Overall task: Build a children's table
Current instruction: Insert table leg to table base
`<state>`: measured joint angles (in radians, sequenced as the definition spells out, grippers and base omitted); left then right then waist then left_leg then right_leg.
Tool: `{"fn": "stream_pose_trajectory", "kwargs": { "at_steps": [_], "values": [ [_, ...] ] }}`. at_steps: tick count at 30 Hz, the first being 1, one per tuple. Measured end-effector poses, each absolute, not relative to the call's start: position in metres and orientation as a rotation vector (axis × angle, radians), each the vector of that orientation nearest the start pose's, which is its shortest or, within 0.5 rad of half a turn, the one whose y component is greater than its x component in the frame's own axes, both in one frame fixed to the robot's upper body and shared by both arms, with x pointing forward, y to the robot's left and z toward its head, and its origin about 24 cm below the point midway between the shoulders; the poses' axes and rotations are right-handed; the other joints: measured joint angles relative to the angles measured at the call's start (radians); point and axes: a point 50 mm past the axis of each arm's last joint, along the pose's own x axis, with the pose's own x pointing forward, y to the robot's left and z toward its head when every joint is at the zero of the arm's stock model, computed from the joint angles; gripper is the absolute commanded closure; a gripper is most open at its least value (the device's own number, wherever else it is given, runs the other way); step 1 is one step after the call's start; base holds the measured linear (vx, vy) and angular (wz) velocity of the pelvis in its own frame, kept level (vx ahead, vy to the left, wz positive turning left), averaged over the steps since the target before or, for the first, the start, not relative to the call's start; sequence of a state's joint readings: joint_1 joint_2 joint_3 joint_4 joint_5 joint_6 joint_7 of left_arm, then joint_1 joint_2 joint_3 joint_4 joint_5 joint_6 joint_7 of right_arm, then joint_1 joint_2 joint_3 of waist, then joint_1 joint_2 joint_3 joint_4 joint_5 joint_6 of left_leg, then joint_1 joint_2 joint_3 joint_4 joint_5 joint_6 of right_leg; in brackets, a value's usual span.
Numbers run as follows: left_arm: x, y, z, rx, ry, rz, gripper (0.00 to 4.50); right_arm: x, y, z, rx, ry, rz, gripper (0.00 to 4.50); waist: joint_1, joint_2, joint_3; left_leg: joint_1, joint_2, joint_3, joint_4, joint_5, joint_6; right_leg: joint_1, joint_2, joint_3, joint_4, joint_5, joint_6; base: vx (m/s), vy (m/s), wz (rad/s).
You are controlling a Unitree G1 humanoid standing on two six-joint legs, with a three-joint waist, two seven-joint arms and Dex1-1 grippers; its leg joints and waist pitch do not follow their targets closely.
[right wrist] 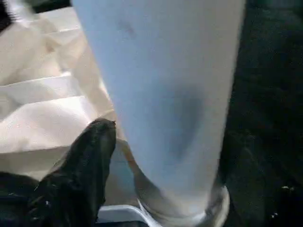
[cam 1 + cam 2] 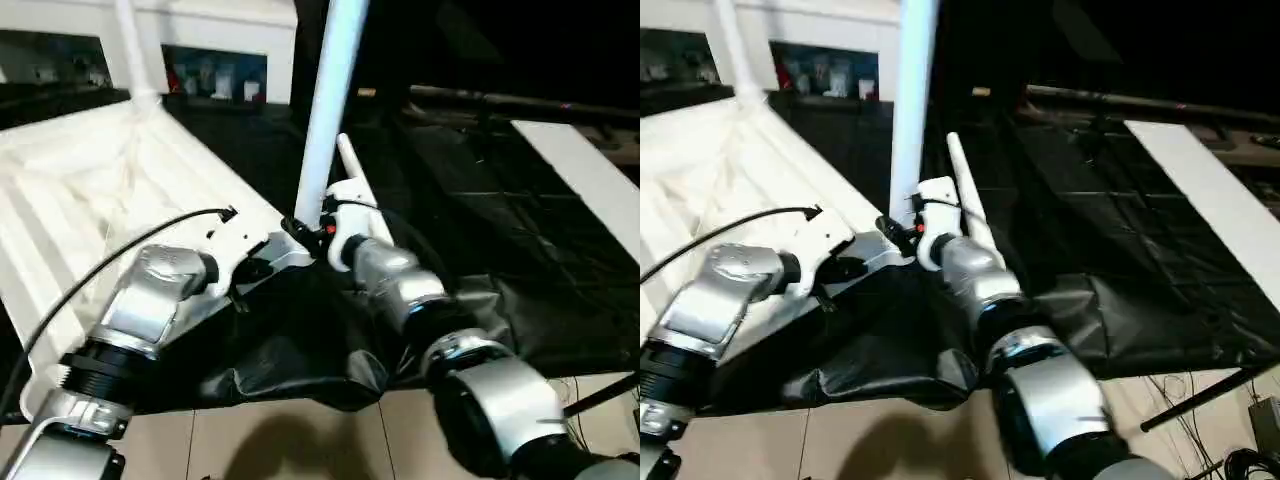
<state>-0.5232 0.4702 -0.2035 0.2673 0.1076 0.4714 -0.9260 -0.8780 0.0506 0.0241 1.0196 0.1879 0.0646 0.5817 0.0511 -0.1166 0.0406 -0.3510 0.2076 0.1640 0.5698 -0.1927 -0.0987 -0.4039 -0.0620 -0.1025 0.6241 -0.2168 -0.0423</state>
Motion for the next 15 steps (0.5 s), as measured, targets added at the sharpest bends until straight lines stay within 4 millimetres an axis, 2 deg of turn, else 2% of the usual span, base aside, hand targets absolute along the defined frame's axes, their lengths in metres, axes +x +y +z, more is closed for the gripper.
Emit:
{"fn": "stream_pose_trajectory", "kwargs": {
  "at_steps": [3, 9, 15],
  "values": [
    [0.319, 0.177, 0.081, 0.509, 0.511, -0.945, 4.50, 0.361, -0.049, 0.077, 0.051, 0.209, 0.963, 1.15, 0.009, 0.000, 0.000, 0.001, 0.002, 0.004, 0.000, 0.000, 0.000, 0.000, 0.002, 0.003, 0.000, 0.000, -0.001, 0.000, 0.000, 0.00],
    [0.309, 0.182, 0.081, 0.490, 0.549, -1.098, 4.50, 0.343, -0.069, 0.065, -0.053, 0.216, 1.151, 1.15, 0.029, 0.001, 0.001, 0.001, 0.003, 0.007, 0.000, 0.001, 0.000, 0.001, 0.002, 0.009, 0.001, -0.001, -0.001, 0.000, 0.000, 0.00],
    [0.304, 0.180, 0.082, 0.482, 0.554, -1.208, 4.50, 0.335, -0.074, 0.061, -0.093, 0.220, 1.240, 1.15, 0.038, 0.005, 0.004, 0.001, 0.003, 0.007, 0.001, 0.004, -0.001, 0.001, 0.002, 0.010, 0.004, 0.000, -0.001, 0.000, 0.000, 0.00]
  ]
}}
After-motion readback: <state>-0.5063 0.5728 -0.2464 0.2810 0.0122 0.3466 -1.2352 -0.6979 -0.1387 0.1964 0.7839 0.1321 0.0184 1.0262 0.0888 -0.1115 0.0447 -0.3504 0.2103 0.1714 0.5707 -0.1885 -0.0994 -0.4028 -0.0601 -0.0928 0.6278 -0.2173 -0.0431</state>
